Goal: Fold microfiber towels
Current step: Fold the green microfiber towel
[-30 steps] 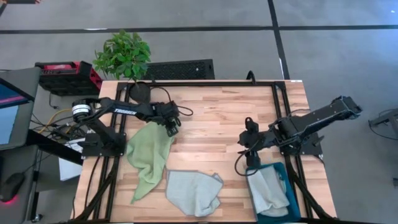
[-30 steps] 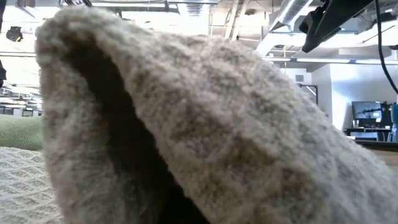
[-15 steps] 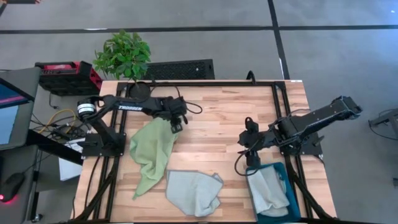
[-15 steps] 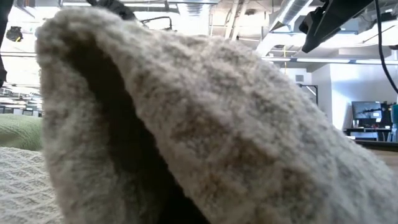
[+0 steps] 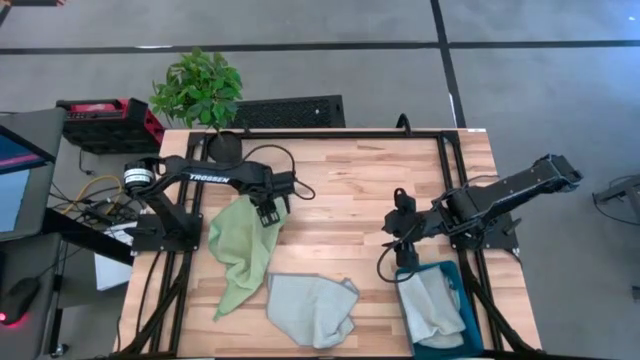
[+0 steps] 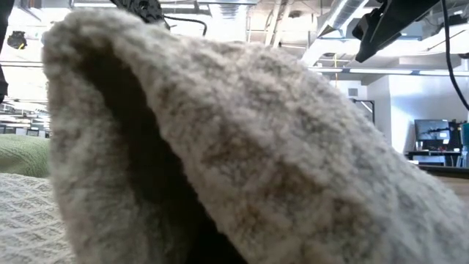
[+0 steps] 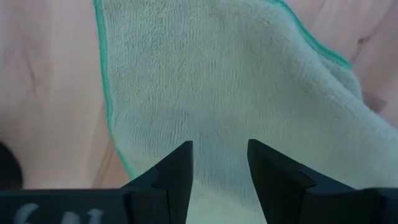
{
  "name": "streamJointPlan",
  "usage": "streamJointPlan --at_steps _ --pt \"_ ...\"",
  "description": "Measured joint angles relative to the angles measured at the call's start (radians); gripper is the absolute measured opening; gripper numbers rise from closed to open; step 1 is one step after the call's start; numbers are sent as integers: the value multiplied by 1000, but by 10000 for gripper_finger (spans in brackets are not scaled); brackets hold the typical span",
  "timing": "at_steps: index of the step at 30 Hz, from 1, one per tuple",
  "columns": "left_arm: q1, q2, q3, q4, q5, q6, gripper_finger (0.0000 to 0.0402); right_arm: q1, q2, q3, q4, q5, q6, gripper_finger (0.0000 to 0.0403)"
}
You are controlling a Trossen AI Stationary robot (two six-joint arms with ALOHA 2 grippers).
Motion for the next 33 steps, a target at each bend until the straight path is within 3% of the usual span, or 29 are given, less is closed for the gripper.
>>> streamJointPlan --at_steps 12,19,26,33 --pt "20 19 -117 256 51 37 146 0 0 0 2 0 0 232" --pt "48 41 -118 310 68 59 146 0 0 0 9 0 0 232" --pt "82 135 -75 410 77 142 146 0 0 0 14 0 0 232" --pt "103 200 47 416 67 275 146 0 0 0 15 0 1 232"
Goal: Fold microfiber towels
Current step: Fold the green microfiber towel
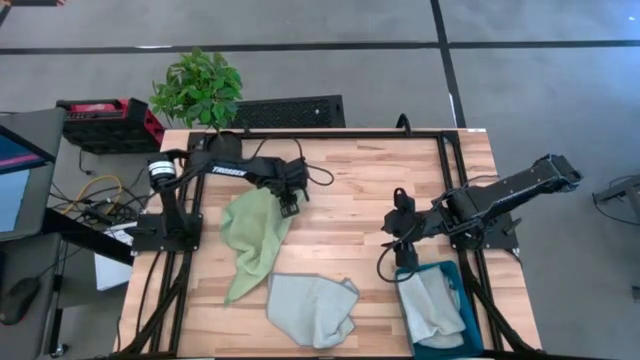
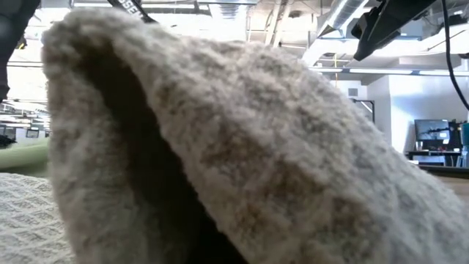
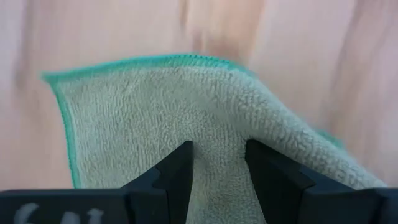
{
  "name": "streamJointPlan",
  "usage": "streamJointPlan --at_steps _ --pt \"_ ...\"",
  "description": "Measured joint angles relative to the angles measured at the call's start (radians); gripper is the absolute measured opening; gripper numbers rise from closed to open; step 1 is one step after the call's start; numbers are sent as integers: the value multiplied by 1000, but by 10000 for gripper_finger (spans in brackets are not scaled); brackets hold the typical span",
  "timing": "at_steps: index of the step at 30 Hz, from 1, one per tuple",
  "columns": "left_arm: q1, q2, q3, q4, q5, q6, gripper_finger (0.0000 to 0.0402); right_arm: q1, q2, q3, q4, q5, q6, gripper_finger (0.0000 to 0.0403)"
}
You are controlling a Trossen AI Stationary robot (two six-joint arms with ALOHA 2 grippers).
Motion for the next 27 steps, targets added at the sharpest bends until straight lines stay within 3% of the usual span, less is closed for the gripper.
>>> streamJointPlan --at_steps 7,11,16,20,27 --pt "9 40 134 4 -44 105 146 0 0 0 4 0 8 232" --pt "-6 45 217 -145 -51 70 146 0 0 1 4 0 8 232" --pt "-39 -16 268 -353 -62 -110 146 -15 0 1 4 0 8 232" --pt "-79 -75 257 -549 -141 -301 146 -41 0 1 7 0 -7 232" --pt "-173 -144 259 -890 -176 -703 146 -95 0 1 27 0 -102 232"
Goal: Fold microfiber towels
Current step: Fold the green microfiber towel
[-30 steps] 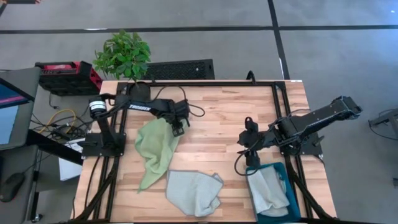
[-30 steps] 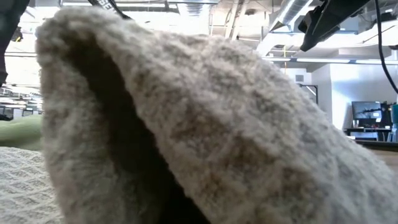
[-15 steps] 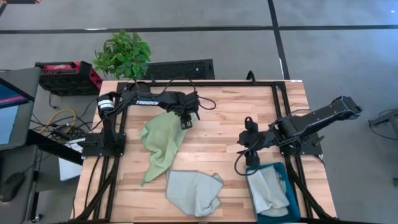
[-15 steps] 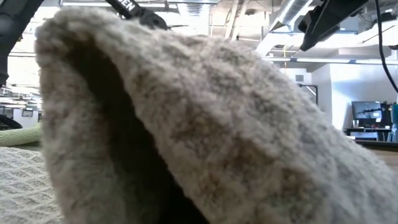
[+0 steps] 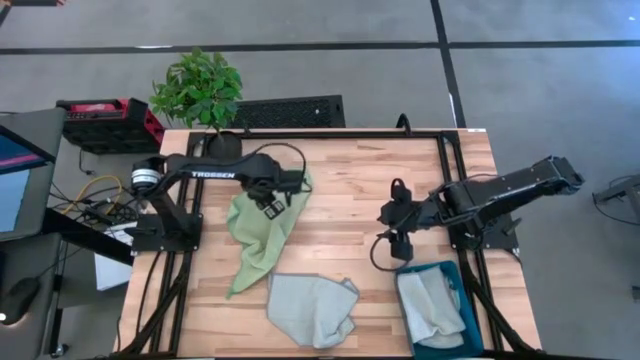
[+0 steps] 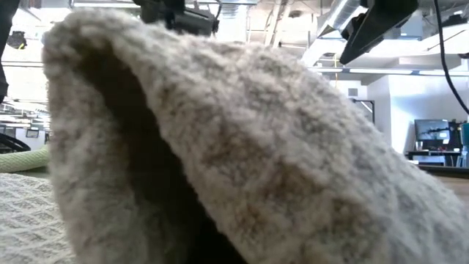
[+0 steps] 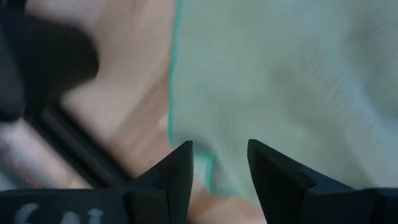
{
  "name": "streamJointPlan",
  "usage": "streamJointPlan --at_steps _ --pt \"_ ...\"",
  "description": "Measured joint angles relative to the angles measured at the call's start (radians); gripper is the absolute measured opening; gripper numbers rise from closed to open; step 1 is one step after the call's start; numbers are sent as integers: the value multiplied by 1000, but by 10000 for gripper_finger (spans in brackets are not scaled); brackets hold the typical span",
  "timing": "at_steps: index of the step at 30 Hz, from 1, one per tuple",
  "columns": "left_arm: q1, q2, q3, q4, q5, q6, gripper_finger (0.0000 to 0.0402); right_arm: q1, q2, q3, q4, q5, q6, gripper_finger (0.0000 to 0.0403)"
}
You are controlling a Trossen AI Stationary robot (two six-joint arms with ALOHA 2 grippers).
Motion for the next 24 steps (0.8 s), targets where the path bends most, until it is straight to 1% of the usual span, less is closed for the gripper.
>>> streamJointPlan --at_steps 4,7,10,12,17,19,21,24 --pt "-48 0 0 -92 5 -120 146 -21 0 0 16 0 -29 232" --pt "-75 0 -23 -94 42 -174 146 -24 0 0 20 0 -29 232" --pt "-73 0 -80 -102 85 -212 146 -23 0 0 20 0 -30 232" --pt "-67 0 -135 -79 100 -245 146 -23 0 0 20 0 -30 232" --pt "-51 1 -242 46 142 -222 146 -25 0 0 20 0 -31 232" --pt "-48 0 -267 56 132 -222 146 -29 0 0 20 0 -32 232" --pt "-47 0 -292 56 99 -240 146 -29 0 0 20 0 -32 232" --pt "-46 0 -324 74 99 -255 146 -29 0 0 22 0 -32 232"
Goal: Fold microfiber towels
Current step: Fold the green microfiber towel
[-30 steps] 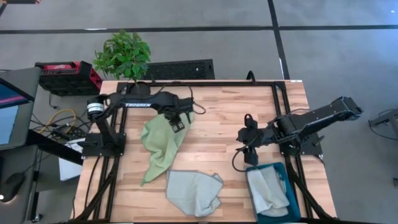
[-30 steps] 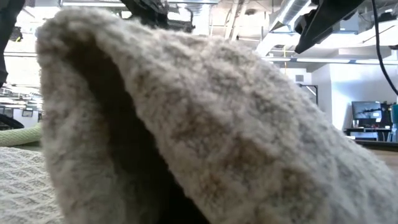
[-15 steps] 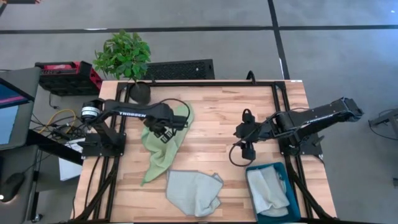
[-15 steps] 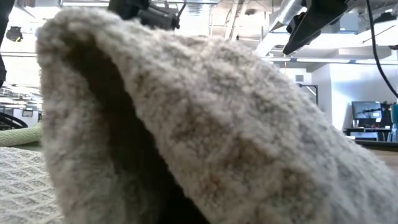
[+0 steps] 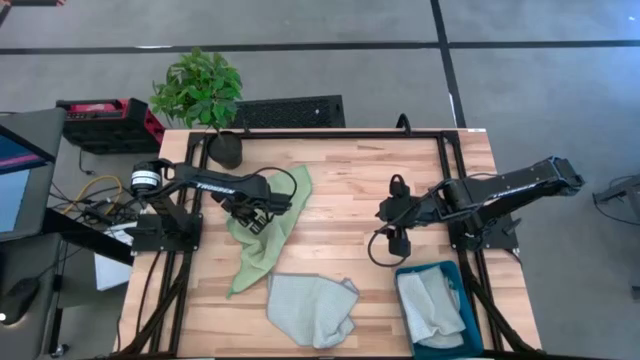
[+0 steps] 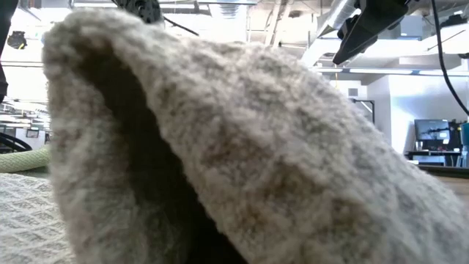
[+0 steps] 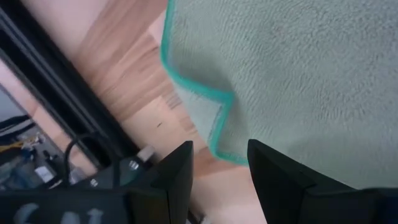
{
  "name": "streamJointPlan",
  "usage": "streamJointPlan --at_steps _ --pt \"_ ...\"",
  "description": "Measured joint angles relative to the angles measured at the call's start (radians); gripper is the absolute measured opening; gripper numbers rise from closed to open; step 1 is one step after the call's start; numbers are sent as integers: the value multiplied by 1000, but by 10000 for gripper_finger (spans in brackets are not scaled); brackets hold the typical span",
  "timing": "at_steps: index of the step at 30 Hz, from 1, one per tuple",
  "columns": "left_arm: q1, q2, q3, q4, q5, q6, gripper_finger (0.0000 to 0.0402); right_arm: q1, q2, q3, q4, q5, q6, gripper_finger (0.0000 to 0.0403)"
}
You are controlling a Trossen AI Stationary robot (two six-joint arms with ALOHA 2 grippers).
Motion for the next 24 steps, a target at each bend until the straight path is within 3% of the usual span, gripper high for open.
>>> streamJointPlan --at_steps 19,24 --pt "53 0 -161 161 -37 19 146 0 0 0 4 0 2 232" --pt "69 0 -186 161 -106 -4 146 0 0 0 4 0 2 232"
